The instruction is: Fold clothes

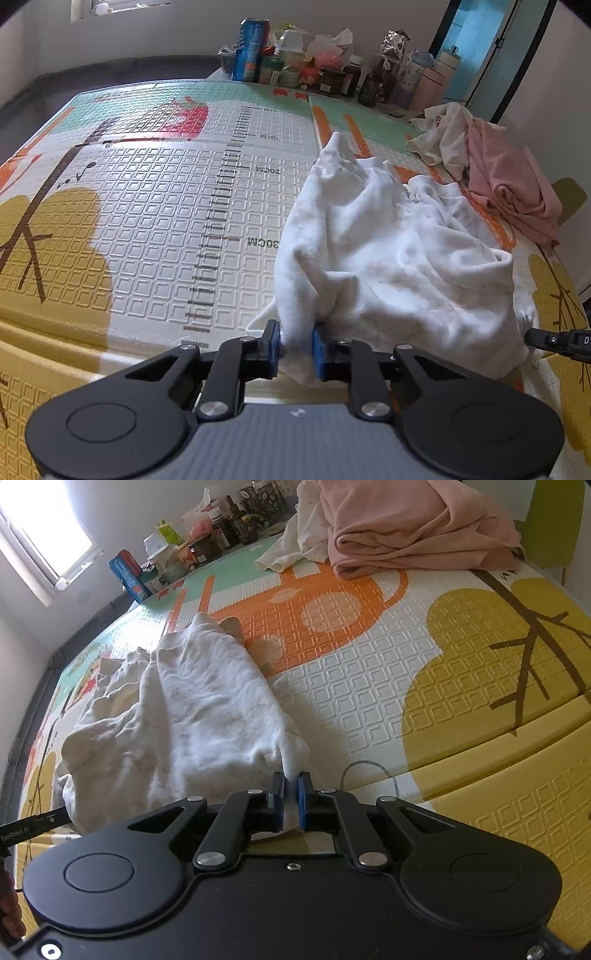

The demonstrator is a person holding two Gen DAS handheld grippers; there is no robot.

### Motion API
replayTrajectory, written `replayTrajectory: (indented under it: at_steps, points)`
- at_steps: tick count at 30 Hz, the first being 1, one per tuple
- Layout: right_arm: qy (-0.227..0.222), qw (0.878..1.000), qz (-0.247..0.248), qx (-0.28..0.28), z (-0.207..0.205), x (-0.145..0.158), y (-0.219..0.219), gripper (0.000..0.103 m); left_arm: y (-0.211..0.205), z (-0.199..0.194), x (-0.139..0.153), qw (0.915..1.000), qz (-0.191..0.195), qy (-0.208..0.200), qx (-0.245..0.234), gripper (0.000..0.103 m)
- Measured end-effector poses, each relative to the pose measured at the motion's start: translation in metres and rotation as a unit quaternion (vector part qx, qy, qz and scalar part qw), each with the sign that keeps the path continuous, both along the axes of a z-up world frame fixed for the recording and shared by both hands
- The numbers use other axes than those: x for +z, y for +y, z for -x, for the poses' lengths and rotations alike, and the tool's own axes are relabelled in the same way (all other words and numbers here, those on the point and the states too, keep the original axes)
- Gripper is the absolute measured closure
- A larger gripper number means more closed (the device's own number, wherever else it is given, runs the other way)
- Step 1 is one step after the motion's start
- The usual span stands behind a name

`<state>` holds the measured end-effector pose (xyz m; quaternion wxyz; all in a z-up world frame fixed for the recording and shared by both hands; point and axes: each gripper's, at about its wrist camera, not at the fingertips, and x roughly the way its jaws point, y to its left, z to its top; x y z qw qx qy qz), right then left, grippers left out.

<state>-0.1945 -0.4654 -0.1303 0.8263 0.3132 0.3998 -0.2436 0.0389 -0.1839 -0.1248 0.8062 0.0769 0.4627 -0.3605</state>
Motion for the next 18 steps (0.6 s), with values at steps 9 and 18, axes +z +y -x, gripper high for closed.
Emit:
replayTrajectory:
  at_steps: [9,18]
  points:
    - [0.024,0.999,0.018,0.022,0.011,0.012,0.016,0.098,0.014,0.022,0.002,0.9998,-0.020,0.008,0.001,0.083]
    - [0.038,0.998,0.012,0.039,0.040,0.021,0.038,0.098,0.042,0.054,0.003,0.9992,-0.034,0.022,0.002,0.083]
